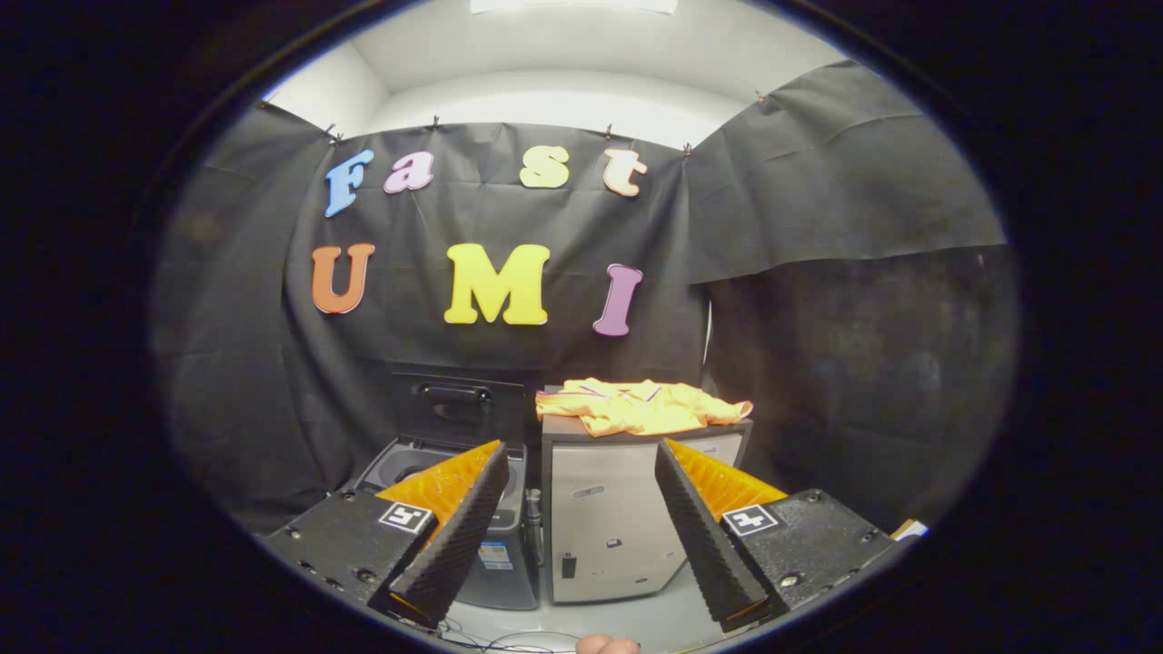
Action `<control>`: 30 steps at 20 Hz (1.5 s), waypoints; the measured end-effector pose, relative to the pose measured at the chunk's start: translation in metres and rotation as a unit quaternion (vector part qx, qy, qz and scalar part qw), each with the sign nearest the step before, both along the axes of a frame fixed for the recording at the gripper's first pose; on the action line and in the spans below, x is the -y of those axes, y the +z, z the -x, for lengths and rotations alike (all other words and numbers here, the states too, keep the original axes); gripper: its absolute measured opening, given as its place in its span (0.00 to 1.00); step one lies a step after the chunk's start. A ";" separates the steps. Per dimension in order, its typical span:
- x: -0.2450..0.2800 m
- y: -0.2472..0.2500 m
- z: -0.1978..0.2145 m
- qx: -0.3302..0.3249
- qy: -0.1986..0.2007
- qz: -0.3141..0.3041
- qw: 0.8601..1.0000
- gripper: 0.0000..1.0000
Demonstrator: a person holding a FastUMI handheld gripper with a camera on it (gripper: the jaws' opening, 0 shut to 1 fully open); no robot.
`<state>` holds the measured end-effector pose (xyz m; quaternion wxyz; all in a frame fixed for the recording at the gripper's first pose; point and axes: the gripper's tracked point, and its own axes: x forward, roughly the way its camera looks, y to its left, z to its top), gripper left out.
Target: Put the clothes into the washing machine and then close the washing machine lid.
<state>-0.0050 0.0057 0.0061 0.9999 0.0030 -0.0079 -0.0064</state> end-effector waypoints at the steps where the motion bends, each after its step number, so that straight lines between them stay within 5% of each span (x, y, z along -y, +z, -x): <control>1: 0.001 0.001 0.001 0.001 0.000 0.000 1.000 1.00; 18: 0.015 0.024 -0.028 0.008 -0.003 0.003 1.000 1.00; 23: 0.039 0.039 -0.074 -0.012 -0.002 -0.027 1.000 1.00; 30: 0.091 0.054 -0.196 -0.040 -0.007 -0.022 0.999 1.00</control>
